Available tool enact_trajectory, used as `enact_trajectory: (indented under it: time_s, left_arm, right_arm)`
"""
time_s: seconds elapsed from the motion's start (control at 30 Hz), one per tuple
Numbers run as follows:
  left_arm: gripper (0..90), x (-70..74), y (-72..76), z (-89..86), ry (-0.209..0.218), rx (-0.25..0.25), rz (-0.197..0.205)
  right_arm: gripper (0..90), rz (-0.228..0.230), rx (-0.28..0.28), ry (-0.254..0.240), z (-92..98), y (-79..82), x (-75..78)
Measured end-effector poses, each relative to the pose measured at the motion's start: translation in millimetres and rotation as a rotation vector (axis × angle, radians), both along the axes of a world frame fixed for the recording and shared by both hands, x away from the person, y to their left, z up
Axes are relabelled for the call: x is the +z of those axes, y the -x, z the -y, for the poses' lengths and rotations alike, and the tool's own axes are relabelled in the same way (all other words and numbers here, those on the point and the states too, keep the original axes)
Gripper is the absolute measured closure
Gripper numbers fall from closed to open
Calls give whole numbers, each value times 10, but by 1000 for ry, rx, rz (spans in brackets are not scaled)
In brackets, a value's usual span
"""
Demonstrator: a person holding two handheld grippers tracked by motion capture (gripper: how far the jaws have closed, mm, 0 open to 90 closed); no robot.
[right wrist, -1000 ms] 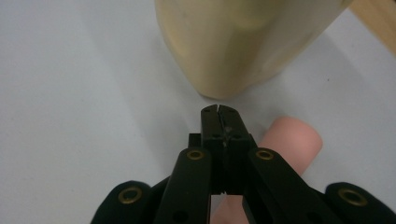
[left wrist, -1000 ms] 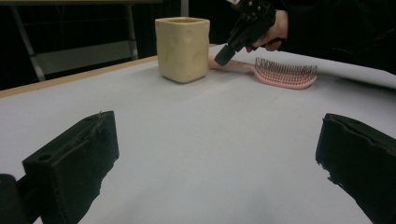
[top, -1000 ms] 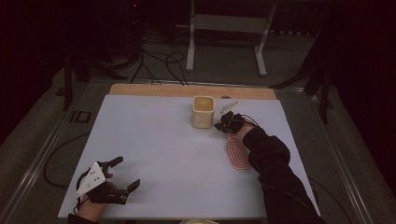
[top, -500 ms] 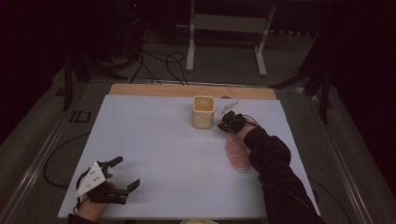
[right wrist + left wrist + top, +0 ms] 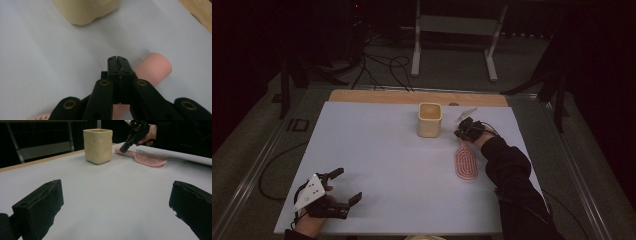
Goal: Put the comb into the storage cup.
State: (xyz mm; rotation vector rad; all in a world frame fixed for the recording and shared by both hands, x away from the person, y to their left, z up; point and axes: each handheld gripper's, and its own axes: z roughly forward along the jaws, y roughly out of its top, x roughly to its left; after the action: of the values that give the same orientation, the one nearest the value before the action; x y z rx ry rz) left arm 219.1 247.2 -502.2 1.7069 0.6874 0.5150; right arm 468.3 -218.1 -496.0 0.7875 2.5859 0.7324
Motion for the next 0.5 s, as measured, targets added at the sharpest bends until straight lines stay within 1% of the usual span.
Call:
enact_trajectory:
  time_s: [0.1,0.17,0.3,0.37,0.5]
  left_arm:
    - [2,0,1,3,-3,0,1]
    - [2,1,-2,2,0,1,1]
    - [2,-1,1,8,-7,-1,0]
    - [2,0,-2,5,-1,1,-1]
    - [2,-2,-1,2,-3,0,0]
  right_arm:
    - [900,-3,-16,-9,72,11,7]
    - [900,-4,-21,-1,115,19,6]
    - [900,-10,-34,-3,181,33,-9]
    - [900,-6,-28,15,210,36,-17]
    - [900,-7,-45,30,285,57,-15]
